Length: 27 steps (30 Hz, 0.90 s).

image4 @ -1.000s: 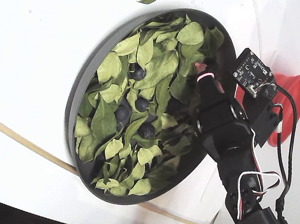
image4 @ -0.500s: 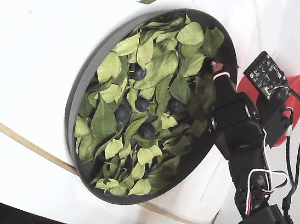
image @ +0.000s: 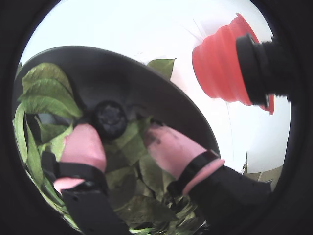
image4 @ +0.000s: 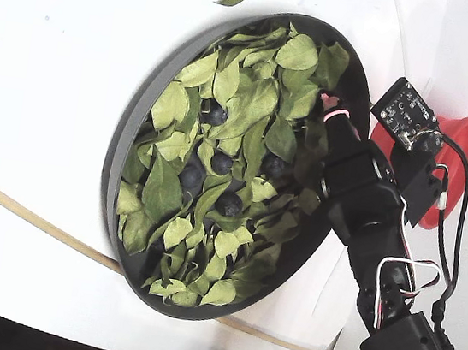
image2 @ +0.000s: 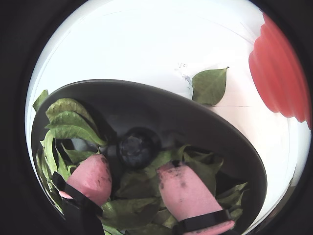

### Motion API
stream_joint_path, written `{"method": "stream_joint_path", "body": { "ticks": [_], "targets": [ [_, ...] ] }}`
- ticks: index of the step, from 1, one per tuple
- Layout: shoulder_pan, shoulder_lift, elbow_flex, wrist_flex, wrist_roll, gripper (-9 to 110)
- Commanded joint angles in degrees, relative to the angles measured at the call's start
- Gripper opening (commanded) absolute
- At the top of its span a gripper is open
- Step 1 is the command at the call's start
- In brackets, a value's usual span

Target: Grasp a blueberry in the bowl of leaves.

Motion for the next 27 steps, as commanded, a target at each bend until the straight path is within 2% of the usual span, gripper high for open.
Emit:
{"method": "stream_joint_path", "body": {
  "ticks": [1, 27],
  "targets": [
    [1.05, 1.32, -4.31, -0.44, 0.53, 19],
    [0.97, -4.48, -10.37, -0.44, 4.13, 20]
  ]
}}
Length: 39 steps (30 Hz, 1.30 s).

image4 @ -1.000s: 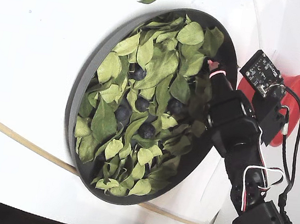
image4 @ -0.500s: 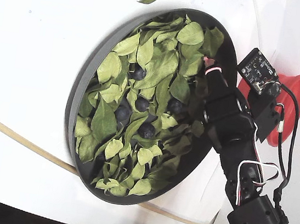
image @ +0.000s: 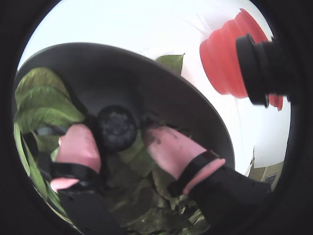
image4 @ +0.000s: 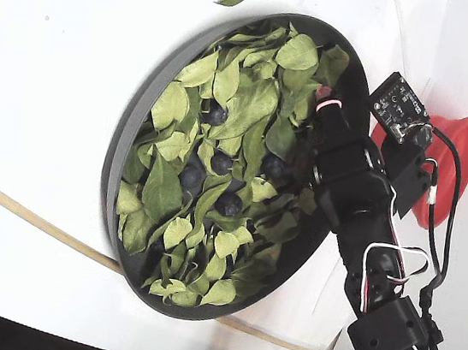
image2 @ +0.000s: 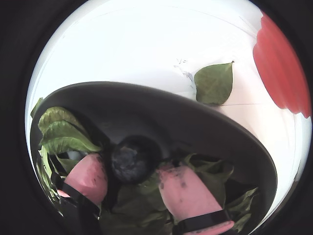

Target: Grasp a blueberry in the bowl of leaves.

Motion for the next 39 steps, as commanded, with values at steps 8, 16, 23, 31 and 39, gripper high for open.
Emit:
{"method": "stream_joint_path", "body": {
  "ticks": [8, 16, 23, 31, 39],
  "targets": [
    [1.05, -0.18, -5.63, -0.44, 1.49, 20],
    [1.23, -1.23, -5.80, -0.44, 1.67, 18],
    [1.23, -1.67, -5.71, -0.53, 1.41, 16],
    [1.05, -1.32, -5.10, -0.53, 1.32, 14],
    [0.97, 0.53, -4.04, -0.53, 1.23, 13]
  ]
}}
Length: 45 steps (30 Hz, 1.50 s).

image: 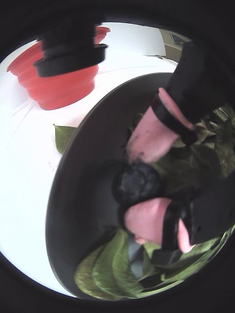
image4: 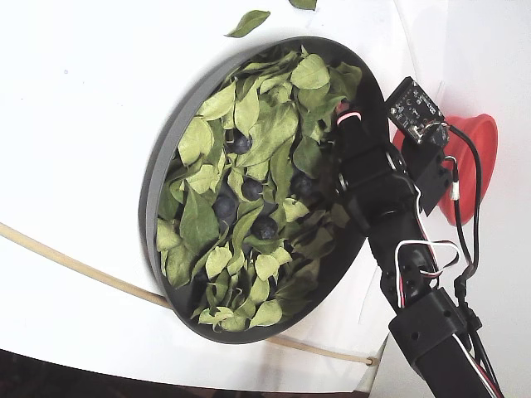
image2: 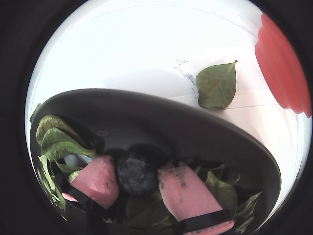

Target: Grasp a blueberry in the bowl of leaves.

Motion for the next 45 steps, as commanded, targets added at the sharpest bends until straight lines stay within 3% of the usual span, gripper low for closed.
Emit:
{"method": "stream_joint_path", "body": {
  "ticks": [1, 45],
  "targets": [
    [0.97, 3.52, -0.97, -0.53, -0.53, 13],
    [0.00, 14.94, 5.54, -0.35, -0.53, 13]
  ]
}}
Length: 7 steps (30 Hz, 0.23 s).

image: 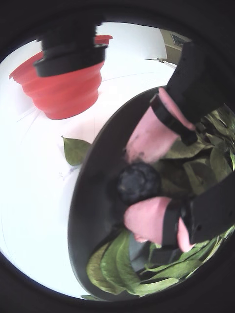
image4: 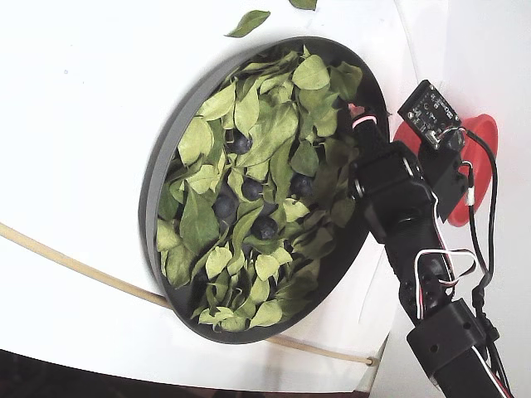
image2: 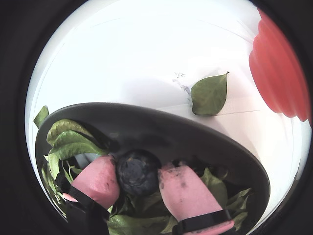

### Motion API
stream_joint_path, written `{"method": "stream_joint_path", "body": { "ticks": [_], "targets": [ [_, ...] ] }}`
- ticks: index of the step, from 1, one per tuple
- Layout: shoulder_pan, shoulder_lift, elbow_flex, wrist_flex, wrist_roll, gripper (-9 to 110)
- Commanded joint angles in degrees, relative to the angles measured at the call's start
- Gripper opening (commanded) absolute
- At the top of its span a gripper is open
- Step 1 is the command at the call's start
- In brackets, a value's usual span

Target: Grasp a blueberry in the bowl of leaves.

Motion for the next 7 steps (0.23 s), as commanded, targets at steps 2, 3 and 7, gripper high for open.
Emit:
{"method": "stream_joint_path", "body": {
  "ticks": [2, 3, 7],
  "targets": [
    [-0.09, 8.79, -0.09, -0.35, 0.00, 13],
    [-0.09, 9.05, 0.18, -0.35, 0.00, 13],
    [-0.09, 9.76, 0.88, -0.35, -0.26, 13]
  ]
}}
